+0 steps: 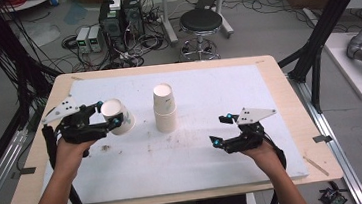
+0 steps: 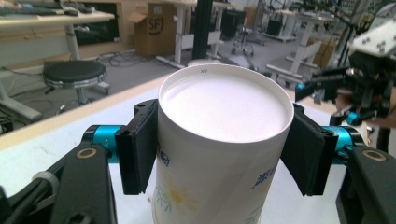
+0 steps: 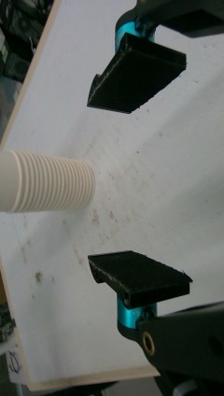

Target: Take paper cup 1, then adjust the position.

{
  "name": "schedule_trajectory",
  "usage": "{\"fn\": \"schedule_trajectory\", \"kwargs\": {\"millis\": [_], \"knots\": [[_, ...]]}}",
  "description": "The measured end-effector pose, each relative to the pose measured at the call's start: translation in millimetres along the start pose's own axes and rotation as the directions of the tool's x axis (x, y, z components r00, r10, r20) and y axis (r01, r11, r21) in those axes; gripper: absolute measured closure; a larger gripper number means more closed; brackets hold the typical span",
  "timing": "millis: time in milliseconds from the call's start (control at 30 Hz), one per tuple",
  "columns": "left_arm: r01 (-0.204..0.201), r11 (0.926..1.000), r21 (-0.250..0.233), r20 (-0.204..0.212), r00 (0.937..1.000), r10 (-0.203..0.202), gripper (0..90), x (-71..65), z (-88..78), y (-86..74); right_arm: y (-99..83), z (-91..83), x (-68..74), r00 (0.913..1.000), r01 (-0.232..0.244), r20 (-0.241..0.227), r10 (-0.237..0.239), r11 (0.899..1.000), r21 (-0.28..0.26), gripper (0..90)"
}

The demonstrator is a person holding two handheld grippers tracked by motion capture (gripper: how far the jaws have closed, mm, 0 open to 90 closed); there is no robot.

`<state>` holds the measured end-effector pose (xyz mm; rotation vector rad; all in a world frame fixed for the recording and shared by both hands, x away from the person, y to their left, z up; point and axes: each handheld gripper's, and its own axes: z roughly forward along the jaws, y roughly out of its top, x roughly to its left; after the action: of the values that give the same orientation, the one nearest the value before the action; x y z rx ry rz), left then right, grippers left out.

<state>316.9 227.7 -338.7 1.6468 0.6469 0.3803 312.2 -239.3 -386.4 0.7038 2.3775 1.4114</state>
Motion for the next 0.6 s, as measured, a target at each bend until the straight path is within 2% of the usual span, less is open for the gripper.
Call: {"fn": "schedule_trajectory", "kwargs": {"millis": [33, 67, 167, 267, 600], "knots": [[0.004, 0.9999, 0.009, 0.004, 1.0000, -0.004, 34.0, -1.3, 1.0, -6.7, -0.8, 0.6, 0.4, 0.9999, -0.014, 0.005, 0.014, 1.000, -0.001, 21.0], [0.004, 0.9999, 0.009, 0.004, 1.0000, -0.004, 34.0, -1.3, 1.0, -6.7, -1.8, 1.4, 0.7, 0.9995, -0.033, -0.005, 0.033, 0.999, 0.006, 21.0], [0.013, 0.9997, 0.019, 0.020, 0.9997, -0.014, 34.0, -4.7, 5.3, -14.5, -4.0, 3.6, 0.9, 0.9988, -0.048, -0.008, 0.048, 0.998, 0.028, 20.9], [0.015, 0.9997, 0.021, 0.026, 0.9995, -0.016, 33.8, -9.2, 9.7, -16.7, -3.8, 2.3, 1.4, 0.9977, -0.061, -0.029, 0.062, 0.998, 0.009, 19.6], [0.004, 0.9993, 0.038, 0.082, 0.9966, -0.007, 33.8, -20.7, 24.4, -17.9, 2.0, 2.9, 7.0, 0.9956, -0.035, -0.087, 0.034, 0.999, -0.012, 19.6]]}}
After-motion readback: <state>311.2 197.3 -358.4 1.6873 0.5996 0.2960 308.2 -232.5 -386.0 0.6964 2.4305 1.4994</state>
